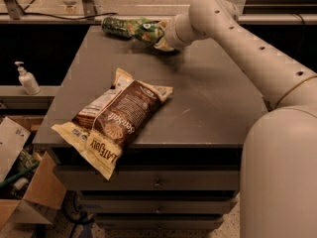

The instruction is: Move green rice chip bag near green can

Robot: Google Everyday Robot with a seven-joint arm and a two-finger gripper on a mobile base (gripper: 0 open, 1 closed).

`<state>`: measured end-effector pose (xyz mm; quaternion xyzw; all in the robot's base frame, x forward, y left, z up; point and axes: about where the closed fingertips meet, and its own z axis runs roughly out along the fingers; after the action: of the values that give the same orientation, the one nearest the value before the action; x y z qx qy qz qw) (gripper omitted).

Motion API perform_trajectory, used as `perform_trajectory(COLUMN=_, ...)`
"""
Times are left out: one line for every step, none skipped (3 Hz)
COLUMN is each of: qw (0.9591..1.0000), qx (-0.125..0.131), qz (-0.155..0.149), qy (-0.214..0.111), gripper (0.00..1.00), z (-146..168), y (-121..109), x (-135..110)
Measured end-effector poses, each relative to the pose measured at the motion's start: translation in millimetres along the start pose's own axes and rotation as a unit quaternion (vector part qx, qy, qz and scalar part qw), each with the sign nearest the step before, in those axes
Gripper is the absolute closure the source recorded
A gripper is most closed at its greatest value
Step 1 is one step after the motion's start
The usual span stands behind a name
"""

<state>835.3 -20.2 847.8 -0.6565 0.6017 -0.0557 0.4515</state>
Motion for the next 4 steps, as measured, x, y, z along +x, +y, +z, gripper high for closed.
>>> perform_trajectory(qw=0.9999, qx=-0.008, qz=-0.013, qy=-0.001, gripper=0.74, z=0.1, y=8.2, x=-0.2)
perform_trajectory(qw=0.9998, qx=-0.009, qz=-0.016, qy=-0.003, gripper=0.51, z=-1.5, y=10.3, x=-0.4)
perform_trajectory(qw=0.9999, qx=-0.006, qz=-0.012, qy=-0.005, gripper=0.28, z=-4.2, y=8.5, x=-0.6)
perform_trajectory(qw=0.9999, qx=-0.003, qz=-0.007, qy=-0.008, gripper=0.04, z=-6.3, y=6.8, x=-1.1)
